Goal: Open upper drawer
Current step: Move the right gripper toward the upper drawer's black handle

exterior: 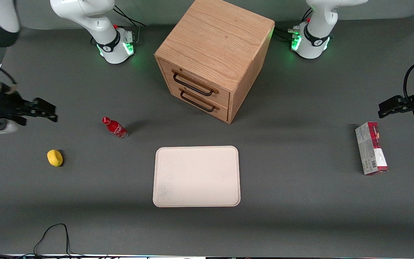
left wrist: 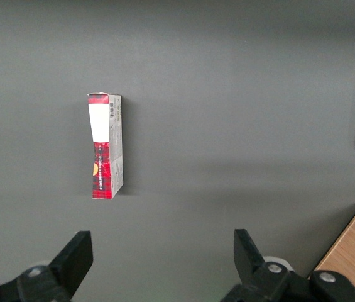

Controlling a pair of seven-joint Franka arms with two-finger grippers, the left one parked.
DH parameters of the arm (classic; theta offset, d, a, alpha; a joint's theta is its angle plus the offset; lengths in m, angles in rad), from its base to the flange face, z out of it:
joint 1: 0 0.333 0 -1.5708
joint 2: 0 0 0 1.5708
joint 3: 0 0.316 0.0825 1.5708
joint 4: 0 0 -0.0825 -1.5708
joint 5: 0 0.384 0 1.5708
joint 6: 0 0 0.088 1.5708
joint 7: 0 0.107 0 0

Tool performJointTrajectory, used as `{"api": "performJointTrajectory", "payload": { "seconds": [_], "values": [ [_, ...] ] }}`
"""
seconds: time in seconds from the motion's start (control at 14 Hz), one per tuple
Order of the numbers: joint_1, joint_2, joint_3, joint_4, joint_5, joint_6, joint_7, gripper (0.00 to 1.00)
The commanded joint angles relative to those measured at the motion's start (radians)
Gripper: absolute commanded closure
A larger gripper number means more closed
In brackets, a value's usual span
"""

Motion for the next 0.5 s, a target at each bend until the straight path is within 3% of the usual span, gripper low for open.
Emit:
{"api": "performJointTrajectory", "payload": {
  "seconds": [0.0, 0.21, 0.43],
  "values": [
    [0.106, 0.096, 0.0, 0.136, 0.01, -0.026, -0.041, 0.0],
    [0.188, 0.103, 0.044, 0.136, 0.01, -0.029, -0.16, 0.0],
    [0.283, 0.115, 0.079, 0.132, 0.01, -0.03, -0.177, 0.0]
  ]
}}
